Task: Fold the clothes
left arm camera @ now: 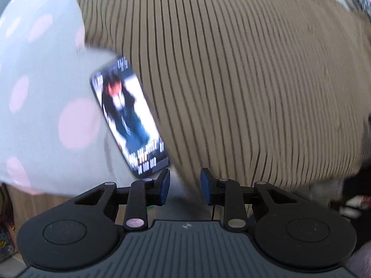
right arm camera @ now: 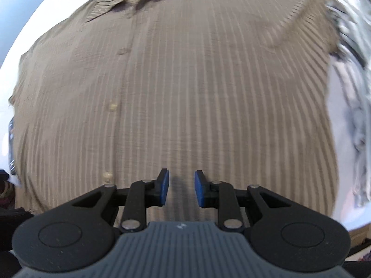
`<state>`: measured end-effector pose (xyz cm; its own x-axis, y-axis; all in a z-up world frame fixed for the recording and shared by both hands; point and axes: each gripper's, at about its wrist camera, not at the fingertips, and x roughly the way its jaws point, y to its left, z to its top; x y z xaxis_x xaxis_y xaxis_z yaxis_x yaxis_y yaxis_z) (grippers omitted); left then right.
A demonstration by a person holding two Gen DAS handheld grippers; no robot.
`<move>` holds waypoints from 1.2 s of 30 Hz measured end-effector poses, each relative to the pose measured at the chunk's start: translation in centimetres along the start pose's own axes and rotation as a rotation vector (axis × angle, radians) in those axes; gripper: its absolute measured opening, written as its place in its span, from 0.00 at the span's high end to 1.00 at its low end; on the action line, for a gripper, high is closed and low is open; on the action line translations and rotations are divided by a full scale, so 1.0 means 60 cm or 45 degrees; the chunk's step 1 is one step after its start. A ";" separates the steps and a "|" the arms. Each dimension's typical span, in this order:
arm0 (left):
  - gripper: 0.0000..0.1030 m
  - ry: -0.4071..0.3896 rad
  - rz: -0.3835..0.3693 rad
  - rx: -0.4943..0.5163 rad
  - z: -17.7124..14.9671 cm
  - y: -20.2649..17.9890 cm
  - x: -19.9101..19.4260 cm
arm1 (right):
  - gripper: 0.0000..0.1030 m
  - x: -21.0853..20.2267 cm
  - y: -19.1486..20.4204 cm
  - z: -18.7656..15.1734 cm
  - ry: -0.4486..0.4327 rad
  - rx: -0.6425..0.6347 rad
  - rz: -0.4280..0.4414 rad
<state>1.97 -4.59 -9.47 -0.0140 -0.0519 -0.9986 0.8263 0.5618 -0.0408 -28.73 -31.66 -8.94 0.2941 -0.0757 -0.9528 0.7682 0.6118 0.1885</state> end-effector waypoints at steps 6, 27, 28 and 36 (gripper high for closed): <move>0.74 0.022 0.065 0.151 -0.023 -0.032 0.047 | 0.72 -0.013 0.043 0.000 -0.063 -0.152 0.053; 1.00 0.055 0.207 0.102 -0.016 -0.008 -0.001 | 0.72 -0.003 0.042 -0.026 -0.062 -0.213 0.004; 1.00 0.073 0.200 0.097 -0.011 -0.006 0.004 | 0.72 -0.001 0.044 -0.025 -0.065 -0.213 0.005; 0.88 0.102 0.340 0.110 0.034 0.025 -0.025 | 0.72 0.010 0.041 -0.017 -0.068 -0.174 -0.009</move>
<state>4.38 -5.38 -7.97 0.1688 0.1557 -0.9733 0.8517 0.4739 0.2236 -27.22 -29.40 -9.28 0.3215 -0.1202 -0.9392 0.6867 0.7126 0.1439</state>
